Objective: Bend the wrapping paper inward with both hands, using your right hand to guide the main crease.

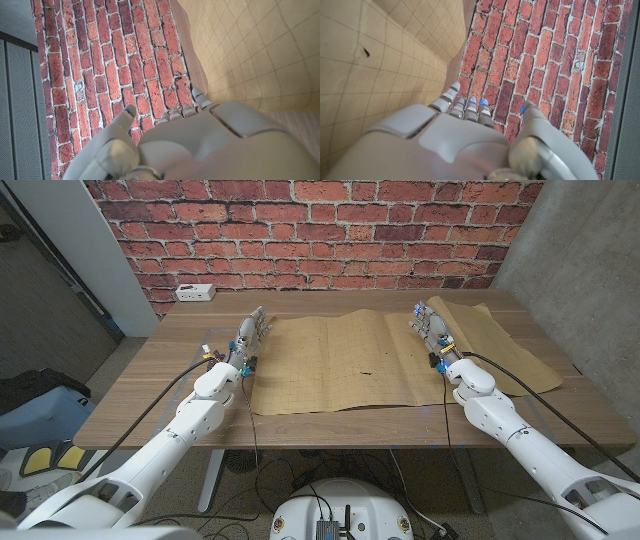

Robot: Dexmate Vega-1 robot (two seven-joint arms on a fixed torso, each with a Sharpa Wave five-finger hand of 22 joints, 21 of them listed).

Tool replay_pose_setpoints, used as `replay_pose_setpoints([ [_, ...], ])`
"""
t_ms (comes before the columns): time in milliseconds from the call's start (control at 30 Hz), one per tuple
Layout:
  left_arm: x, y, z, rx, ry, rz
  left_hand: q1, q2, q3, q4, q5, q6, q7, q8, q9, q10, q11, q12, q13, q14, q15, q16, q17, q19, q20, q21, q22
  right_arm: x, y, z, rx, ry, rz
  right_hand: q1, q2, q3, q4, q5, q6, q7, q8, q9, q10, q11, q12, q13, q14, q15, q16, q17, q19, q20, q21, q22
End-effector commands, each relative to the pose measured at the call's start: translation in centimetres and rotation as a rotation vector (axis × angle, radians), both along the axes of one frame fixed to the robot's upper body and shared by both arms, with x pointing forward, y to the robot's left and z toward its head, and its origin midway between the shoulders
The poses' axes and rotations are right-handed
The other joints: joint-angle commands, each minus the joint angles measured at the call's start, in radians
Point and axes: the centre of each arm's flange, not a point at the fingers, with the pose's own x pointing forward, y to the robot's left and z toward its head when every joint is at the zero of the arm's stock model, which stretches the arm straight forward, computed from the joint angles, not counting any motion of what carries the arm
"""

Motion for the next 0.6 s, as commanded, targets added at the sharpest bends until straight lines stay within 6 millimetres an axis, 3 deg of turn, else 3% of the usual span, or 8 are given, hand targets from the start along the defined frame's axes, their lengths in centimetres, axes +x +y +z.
replay_pose_setpoints([
  [33,0.22,-0.06,0.04,0.000,0.000,-0.004,0.003,0.016,0.006,0.001,0.005,-0.069,-0.002,0.005,0.005,-0.080,-0.001,0.004,0.001,-0.066,-0.016,0.006,0.005,-0.008,-0.009,0.003,0.002,0.22,0.08,0.01,-0.001,0.005,0.002,0.010,0.001,0.005,-0.001,0.006,0.007,-0.003,0.005,0.004,-0.001,0.007,0.006,0.003,-0.008,0.002,0.005,0.005,0.007,-0.001,0.001,0.003],
  [233,0.29,-0.11,0.03,0.002,0.000,-0.010,0.002,0.016,0.006,0.000,0.006,-0.066,-0.003,0.006,0.005,-0.078,0.000,0.005,0.001,-0.064,-0.013,0.007,0.004,-0.006,-0.009,0.000,0.002,0.12,0.00,0.04,-0.005,0.010,-0.008,0.012,0.003,0.005,-0.004,0.006,0.007,-0.003,0.005,0.004,0.000,0.010,0.007,0.003,-0.006,0.005,0.005,0.004,0.008,0.001,0.000,0.003],
  [467,0.38,-0.14,0.06,0.005,0.003,-0.015,0.003,0.016,0.005,-0.001,0.006,-0.057,-0.001,0.009,0.005,-0.070,0.002,0.008,0.001,-0.060,-0.009,0.008,0.004,-0.004,-0.005,-0.004,0.002,-0.37,-0.24,0.27,-0.018,0.008,-0.032,0.015,0.010,0.004,-0.010,0.005,0.007,-0.005,0.005,0.004,-0.002,0.013,0.006,0.004,-0.010,0.044,0.006,0.003,-0.014,0.041,-0.013,0.005],
  [600,0.41,-0.25,0.08,0.007,0.005,-0.021,0.003,0.015,0.004,-0.002,0.006,-0.047,0.001,0.012,0.005,-0.062,0.006,0.010,0.001,-0.057,-0.008,0.008,0.004,-0.001,-0.004,-0.005,0.002,-0.72,-0.45,0.46,-0.035,0.003,-0.058,0.023,0.014,0.007,-0.016,0.004,0.016,-0.020,0.008,0.004,0.000,0.014,0.007,0.004,-0.001,0.054,0.009,0.002,-0.011,0.049,-0.013,0.005],
])
